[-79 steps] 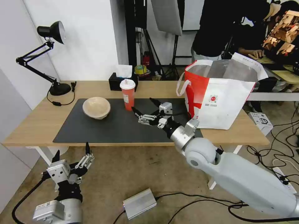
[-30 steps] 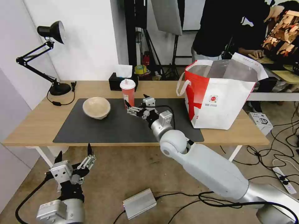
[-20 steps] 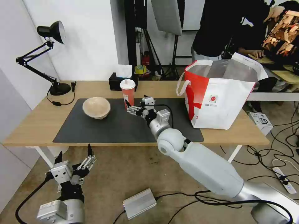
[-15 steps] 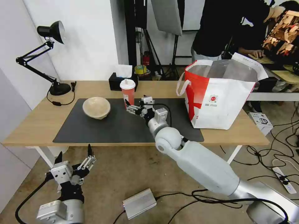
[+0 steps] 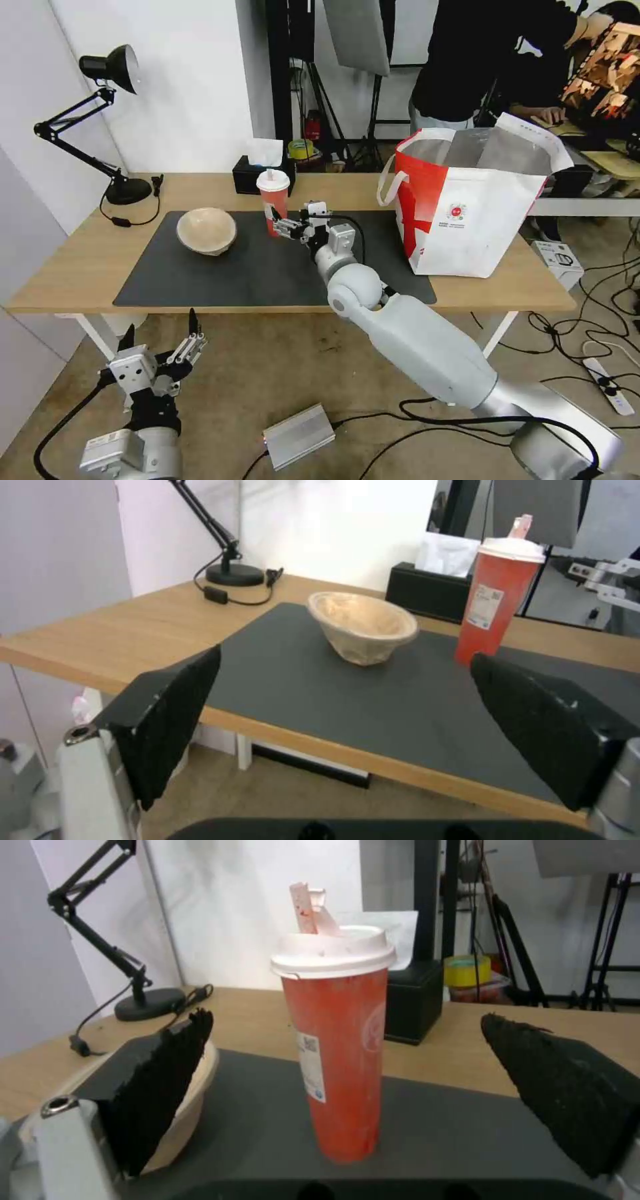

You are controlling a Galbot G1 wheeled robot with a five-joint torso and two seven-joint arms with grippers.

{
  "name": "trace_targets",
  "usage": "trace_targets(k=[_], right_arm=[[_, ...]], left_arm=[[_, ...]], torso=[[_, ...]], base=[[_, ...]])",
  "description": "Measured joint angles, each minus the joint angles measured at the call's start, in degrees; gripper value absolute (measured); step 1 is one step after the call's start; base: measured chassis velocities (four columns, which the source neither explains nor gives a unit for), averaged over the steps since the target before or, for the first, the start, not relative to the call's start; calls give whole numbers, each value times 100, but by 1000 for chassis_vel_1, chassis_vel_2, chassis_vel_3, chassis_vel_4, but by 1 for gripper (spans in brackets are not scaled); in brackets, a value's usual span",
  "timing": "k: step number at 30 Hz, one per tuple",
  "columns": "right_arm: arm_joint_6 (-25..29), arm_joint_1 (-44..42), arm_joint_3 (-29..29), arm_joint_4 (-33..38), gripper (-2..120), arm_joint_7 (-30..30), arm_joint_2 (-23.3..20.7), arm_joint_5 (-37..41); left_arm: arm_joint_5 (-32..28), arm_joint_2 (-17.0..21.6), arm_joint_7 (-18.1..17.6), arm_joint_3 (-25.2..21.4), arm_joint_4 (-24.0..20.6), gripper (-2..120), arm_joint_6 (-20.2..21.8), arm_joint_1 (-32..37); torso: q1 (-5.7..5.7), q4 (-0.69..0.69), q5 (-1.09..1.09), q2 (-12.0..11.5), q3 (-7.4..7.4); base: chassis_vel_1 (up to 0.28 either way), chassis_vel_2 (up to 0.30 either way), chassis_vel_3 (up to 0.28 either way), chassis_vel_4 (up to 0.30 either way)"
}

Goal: Pick up the trash from the table and place it into the takeout bag.

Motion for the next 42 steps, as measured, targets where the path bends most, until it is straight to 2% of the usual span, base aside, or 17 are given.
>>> trace_targets(k=[42], right_arm=[[39,399,67,-1410,100,-410,786,-168]], left_arm=[[-1,21,-23,1,-23,100,10,39]], torso=[[0,0,0,-1,-1]], base=[[0,0,0,0]])
